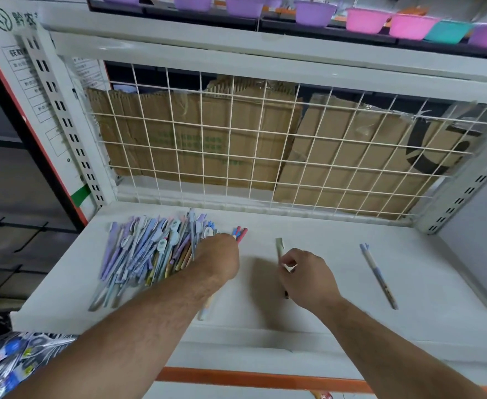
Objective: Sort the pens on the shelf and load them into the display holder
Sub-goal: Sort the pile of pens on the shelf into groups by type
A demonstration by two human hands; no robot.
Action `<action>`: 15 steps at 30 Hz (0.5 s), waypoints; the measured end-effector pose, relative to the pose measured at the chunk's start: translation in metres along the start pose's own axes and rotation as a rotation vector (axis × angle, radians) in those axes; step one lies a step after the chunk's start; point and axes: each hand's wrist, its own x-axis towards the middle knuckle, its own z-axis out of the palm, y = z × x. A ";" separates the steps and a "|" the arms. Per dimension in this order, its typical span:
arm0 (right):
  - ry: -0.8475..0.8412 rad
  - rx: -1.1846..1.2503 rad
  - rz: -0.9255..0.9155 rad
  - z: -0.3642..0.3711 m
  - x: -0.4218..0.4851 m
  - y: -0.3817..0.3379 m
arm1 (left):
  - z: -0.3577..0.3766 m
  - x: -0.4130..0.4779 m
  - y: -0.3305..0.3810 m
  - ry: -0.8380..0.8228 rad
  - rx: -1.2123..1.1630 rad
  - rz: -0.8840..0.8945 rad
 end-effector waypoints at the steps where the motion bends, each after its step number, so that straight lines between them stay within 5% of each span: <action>1: 0.005 -0.001 -0.001 0.000 0.000 0.001 | -0.001 -0.001 0.000 -0.001 -0.005 0.002; 15: 0.028 0.007 0.001 -0.004 -0.004 0.009 | -0.007 -0.008 -0.002 -0.015 -0.052 0.054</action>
